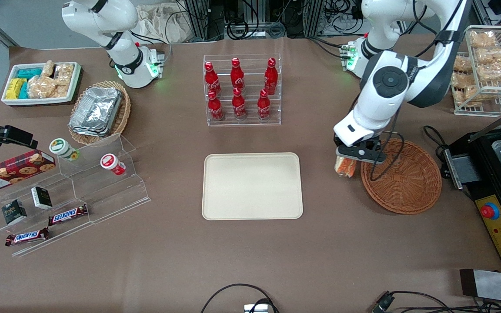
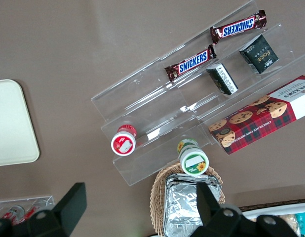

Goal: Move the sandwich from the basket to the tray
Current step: 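Lift the sandwich and carry it with the left gripper toward the tray, then lower the sandwich onto the cream tray and open the left gripper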

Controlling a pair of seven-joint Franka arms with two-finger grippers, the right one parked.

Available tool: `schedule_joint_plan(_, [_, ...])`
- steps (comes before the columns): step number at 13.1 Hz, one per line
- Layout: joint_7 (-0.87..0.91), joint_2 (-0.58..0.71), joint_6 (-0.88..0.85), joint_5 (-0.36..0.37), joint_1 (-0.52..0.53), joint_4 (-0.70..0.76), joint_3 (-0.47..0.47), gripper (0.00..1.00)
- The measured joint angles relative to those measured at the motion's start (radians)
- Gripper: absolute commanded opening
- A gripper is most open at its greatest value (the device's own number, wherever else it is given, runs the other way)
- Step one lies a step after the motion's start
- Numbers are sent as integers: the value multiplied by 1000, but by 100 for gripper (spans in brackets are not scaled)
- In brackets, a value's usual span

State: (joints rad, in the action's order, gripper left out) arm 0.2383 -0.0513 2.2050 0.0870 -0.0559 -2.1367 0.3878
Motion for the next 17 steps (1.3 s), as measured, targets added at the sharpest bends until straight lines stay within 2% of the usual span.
schedule_joint_plan(8, [224,-230,0,6,-1,229,117,30])
schedule_joint_plan(17, [472,-424,0,197,-110,372,136,29])
